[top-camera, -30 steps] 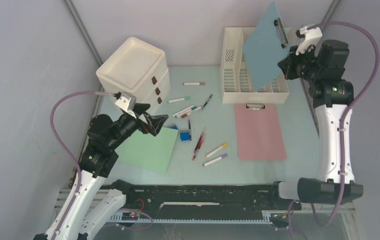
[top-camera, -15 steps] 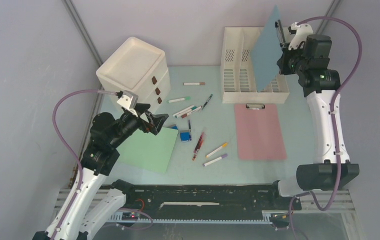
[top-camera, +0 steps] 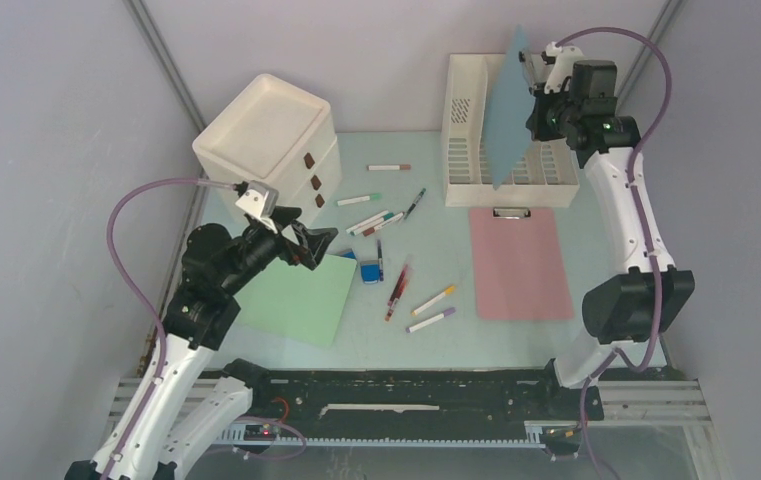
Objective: Organize the desk
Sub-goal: Place the folder in the storage box.
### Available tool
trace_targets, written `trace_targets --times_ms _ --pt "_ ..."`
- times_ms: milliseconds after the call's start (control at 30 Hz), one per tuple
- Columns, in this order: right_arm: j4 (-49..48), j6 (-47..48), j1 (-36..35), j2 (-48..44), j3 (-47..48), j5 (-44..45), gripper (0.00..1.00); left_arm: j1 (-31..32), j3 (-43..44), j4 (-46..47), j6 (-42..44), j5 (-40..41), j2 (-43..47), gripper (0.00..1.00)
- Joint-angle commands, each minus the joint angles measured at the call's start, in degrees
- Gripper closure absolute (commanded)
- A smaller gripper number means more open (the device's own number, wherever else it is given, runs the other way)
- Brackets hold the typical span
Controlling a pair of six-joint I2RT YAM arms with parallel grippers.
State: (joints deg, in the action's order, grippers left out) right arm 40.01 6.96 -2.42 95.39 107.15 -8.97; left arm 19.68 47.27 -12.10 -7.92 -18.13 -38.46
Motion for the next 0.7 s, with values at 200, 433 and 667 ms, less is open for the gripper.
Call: trace_targets --times_ms 200,433,667 --pt "-5.4 1.1 -0.7 3.1 3.5 0.0 1.00 -0.3 0.8 0.4 1.8 0.9 -0.6 0.00" --pt "-8.2 1.9 -0.5 4.4 5.3 1.4 1.00 -0.3 0.9 0.4 1.8 0.9 -1.2 0.00" --pt "-6.5 3.0 -0.4 7.4 9.6 1.8 1.00 -0.3 0.8 0.3 1.9 1.1 -1.3 0.00"
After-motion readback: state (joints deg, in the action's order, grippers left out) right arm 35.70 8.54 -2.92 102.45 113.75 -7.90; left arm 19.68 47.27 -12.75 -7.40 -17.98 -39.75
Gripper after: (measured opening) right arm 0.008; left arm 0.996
